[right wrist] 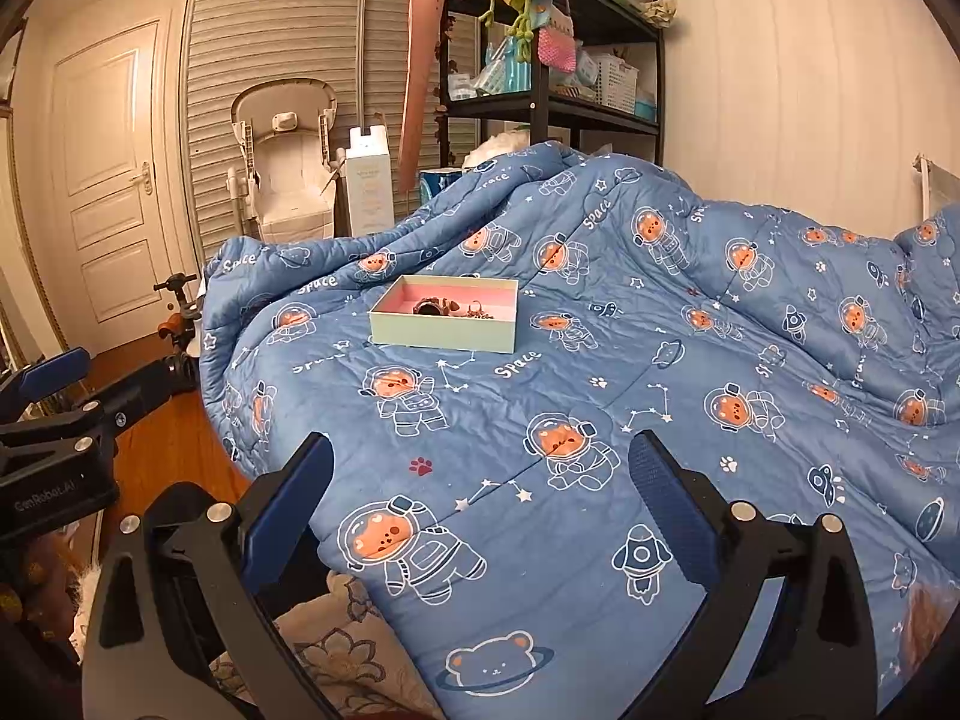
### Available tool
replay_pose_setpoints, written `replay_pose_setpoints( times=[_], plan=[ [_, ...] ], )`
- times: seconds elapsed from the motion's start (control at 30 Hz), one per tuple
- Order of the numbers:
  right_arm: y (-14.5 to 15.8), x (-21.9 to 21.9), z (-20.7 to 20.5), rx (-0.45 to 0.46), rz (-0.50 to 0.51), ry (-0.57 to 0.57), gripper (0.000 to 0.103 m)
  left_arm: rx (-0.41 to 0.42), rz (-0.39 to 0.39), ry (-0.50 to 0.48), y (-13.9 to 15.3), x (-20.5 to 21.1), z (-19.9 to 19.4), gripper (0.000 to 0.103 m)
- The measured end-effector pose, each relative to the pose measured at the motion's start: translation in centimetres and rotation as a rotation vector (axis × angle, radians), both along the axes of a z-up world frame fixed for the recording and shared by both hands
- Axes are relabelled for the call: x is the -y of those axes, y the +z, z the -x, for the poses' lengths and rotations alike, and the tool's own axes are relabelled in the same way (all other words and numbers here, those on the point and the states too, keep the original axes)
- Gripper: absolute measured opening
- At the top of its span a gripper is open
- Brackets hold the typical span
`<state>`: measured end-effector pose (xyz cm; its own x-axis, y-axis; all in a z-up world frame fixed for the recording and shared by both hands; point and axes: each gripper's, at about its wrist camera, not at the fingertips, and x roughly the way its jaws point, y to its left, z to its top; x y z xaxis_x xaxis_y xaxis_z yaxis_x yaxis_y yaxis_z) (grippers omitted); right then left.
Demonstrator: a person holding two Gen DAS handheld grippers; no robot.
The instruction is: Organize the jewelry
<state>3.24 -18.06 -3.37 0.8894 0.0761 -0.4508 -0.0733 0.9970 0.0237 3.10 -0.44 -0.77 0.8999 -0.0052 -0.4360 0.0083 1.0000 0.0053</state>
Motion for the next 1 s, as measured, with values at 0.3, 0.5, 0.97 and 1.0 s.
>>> replay_pose_setpoints(
  times=[0.3, 0.5, 0.97, 1.0],
  plan=[
    [-0.03, -0.04, -0.01, 0.000, 0.001, 0.000, 0.097, -0.006, 0.005, -0.004, -0.07, -0.16, 0.19, 0.096],
    [0.00, -0.03, 0.02, 0.001, 0.002, -0.003, 0.097, 0.002, 0.004, -0.003, 0.08, 0.00, 0.47, 0.096],
    [0.06, 0.13, 0.28, 0.006, 0.005, -0.004, 0.097, 0.006, 0.008, 0.006, 0.20, -0.17, 0.53, 0.096],
    [0.05, 0.13, 0.28, 0.005, 0.007, -0.005, 0.097, 0.006, 0.009, 0.005, 0.21, -0.15, 0.54, 0.096]
  ],
)
